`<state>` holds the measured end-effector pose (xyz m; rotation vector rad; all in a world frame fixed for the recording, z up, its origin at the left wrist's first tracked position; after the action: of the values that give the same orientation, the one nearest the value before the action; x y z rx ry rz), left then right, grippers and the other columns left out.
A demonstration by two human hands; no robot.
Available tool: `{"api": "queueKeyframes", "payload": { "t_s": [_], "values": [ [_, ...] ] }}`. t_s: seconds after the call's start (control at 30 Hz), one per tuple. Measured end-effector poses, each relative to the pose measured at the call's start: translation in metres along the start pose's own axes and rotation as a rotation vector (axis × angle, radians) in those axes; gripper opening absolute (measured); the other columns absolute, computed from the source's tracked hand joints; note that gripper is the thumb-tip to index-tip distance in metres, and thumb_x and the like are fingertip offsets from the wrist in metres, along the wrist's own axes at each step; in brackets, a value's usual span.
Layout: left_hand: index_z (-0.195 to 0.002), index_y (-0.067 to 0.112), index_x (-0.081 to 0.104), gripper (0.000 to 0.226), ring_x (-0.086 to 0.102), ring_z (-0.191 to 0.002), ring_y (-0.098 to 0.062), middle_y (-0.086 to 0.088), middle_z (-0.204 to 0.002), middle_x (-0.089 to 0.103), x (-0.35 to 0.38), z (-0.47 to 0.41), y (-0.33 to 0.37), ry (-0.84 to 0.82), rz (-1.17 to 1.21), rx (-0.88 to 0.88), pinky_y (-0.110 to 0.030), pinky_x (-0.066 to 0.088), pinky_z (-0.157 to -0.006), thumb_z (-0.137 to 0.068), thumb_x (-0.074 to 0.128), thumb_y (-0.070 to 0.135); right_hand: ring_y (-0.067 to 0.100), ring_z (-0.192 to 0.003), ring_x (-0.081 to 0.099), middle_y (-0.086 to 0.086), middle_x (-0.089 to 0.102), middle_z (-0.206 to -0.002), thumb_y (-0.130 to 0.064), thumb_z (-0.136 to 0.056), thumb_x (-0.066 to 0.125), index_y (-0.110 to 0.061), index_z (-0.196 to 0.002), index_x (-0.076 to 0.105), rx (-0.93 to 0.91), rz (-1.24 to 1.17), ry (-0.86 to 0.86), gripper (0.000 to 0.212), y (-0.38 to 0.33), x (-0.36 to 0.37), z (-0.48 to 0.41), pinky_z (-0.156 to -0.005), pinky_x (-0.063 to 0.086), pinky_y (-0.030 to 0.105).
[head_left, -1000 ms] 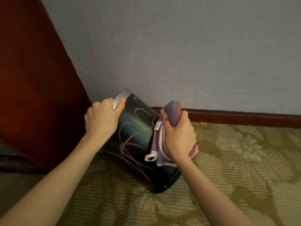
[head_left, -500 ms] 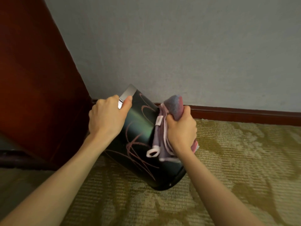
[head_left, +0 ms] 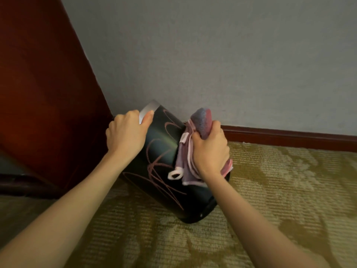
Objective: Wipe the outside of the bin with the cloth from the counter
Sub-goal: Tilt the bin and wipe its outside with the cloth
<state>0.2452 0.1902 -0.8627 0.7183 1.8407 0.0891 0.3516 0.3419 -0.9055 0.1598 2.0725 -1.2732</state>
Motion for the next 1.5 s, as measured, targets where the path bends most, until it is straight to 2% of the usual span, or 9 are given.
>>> {"api": "queueKeyframes", "payload": {
  "t_s": [0.2, 0.37, 0.57, 0.7, 0.83, 1.1, 1.27, 1.37, 1.5],
  "values": [
    [-0.08, 0.009, 0.056, 0.053, 0.057, -0.083, -0.043, -0.022, -0.089, 0.063, 0.003, -0.005, 0.007, -0.009, -0.006, -0.003, -0.04, 0.036, -0.063, -0.092, 0.035, 0.056, 0.023, -0.075, 0.061, 0.002, 0.057, -0.1, -0.026, -0.082, 0.066, -0.015, -0.11, 0.049, -0.149, -0.092, 0.091, 0.034, -0.009, -0.001, 0.052, -0.055, 0.037, 0.028],
    [-0.08, 0.007, 0.058, 0.054, 0.058, -0.079, -0.041, -0.02, -0.085, 0.063, 0.001, -0.004, 0.009, -0.002, 0.016, 0.006, -0.043, 0.045, -0.065, -0.091, 0.035, 0.056, 0.027, -0.076, 0.062, 0.002, 0.06, -0.101, -0.031, -0.082, 0.065, -0.016, -0.108, 0.049, -0.155, -0.107, 0.05, 0.034, -0.009, -0.004, 0.041, -0.055, 0.034, 0.029],
    [-0.082, 0.008, 0.059, 0.057, 0.059, -0.075, -0.042, -0.021, -0.08, 0.063, -0.005, 0.01, 0.007, -0.003, 0.03, 0.033, -0.049, 0.051, -0.068, -0.089, 0.033, 0.058, 0.031, -0.074, 0.055, 0.002, 0.055, -0.08, -0.04, -0.081, 0.06, -0.019, -0.088, 0.043, 0.06, -0.077, -0.085, 0.028, -0.005, 0.0, -0.009, -0.063, 0.034, 0.034],
    [-0.08, 0.008, 0.058, 0.055, 0.06, -0.074, -0.042, -0.021, -0.077, 0.064, -0.009, 0.018, 0.007, 0.002, 0.019, 0.069, -0.048, 0.051, -0.066, -0.089, 0.033, 0.057, 0.039, -0.097, 0.058, 0.013, 0.063, -0.105, -0.051, -0.079, 0.063, -0.017, -0.097, 0.051, 0.2, -0.041, -0.224, 0.04, 0.007, 0.008, -0.039, -0.072, 0.037, 0.037],
    [-0.076, 0.009, 0.055, 0.054, 0.06, -0.07, -0.04, -0.019, -0.074, 0.063, -0.009, 0.021, 0.01, 0.003, 0.029, 0.08, -0.048, 0.051, -0.064, -0.09, 0.033, 0.056, 0.038, -0.103, 0.058, 0.015, 0.062, -0.114, -0.047, -0.08, 0.064, -0.015, -0.109, 0.056, 0.271, -0.028, -0.29, 0.044, 0.014, 0.012, -0.052, -0.074, 0.037, 0.035],
    [-0.071, 0.01, 0.048, 0.049, 0.058, -0.074, -0.044, -0.024, -0.079, 0.061, -0.006, 0.013, 0.017, 0.022, 0.009, 0.102, -0.039, 0.038, -0.059, -0.091, 0.037, 0.054, 0.035, -0.08, 0.057, 0.012, 0.064, -0.095, -0.043, -0.082, 0.059, -0.02, -0.089, 0.041, 0.084, -0.041, -0.031, 0.03, 0.02, -0.008, -0.013, -0.062, 0.031, 0.034],
    [-0.083, 0.006, 0.058, 0.054, 0.057, -0.084, -0.047, -0.027, -0.089, 0.062, -0.001, 0.005, 0.024, 0.018, -0.01, 0.089, -0.04, 0.036, -0.063, -0.091, 0.038, 0.055, 0.019, -0.079, 0.06, 0.001, 0.061, -0.099, -0.033, -0.082, 0.066, -0.015, -0.108, 0.051, -0.076, -0.134, 0.107, 0.034, 0.026, -0.016, 0.037, -0.06, 0.039, 0.029],
    [-0.083, 0.005, 0.06, 0.055, 0.057, -0.082, -0.047, -0.027, -0.087, 0.063, -0.001, 0.008, 0.027, 0.045, -0.019, 0.1, -0.04, 0.036, -0.062, -0.09, 0.038, 0.056, 0.021, -0.078, 0.059, 0.004, 0.059, -0.1, -0.025, -0.08, 0.068, -0.014, -0.11, 0.051, -0.145, -0.134, 0.115, 0.036, 0.031, -0.017, 0.055, -0.061, 0.038, 0.028],
    [-0.079, 0.005, 0.06, 0.055, 0.058, -0.076, -0.045, -0.026, -0.08, 0.063, -0.004, 0.015, 0.031, 0.057, -0.001, 0.121, -0.038, 0.035, -0.059, -0.09, 0.04, 0.055, 0.022, -0.073, 0.06, 0.003, 0.062, -0.095, -0.032, -0.081, 0.065, -0.012, -0.104, 0.052, -0.113, -0.17, 0.073, 0.033, 0.037, -0.022, 0.043, -0.058, 0.039, 0.03]
  ]
}}
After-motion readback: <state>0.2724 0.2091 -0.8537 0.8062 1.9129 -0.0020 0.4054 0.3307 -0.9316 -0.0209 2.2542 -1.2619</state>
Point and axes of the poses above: each hand's wrist, its own z-axis away from the middle knuckle, its own x-axis out of the palm, y = z × x, the point moved 2 cm from there along -z, towards the middle knuckle
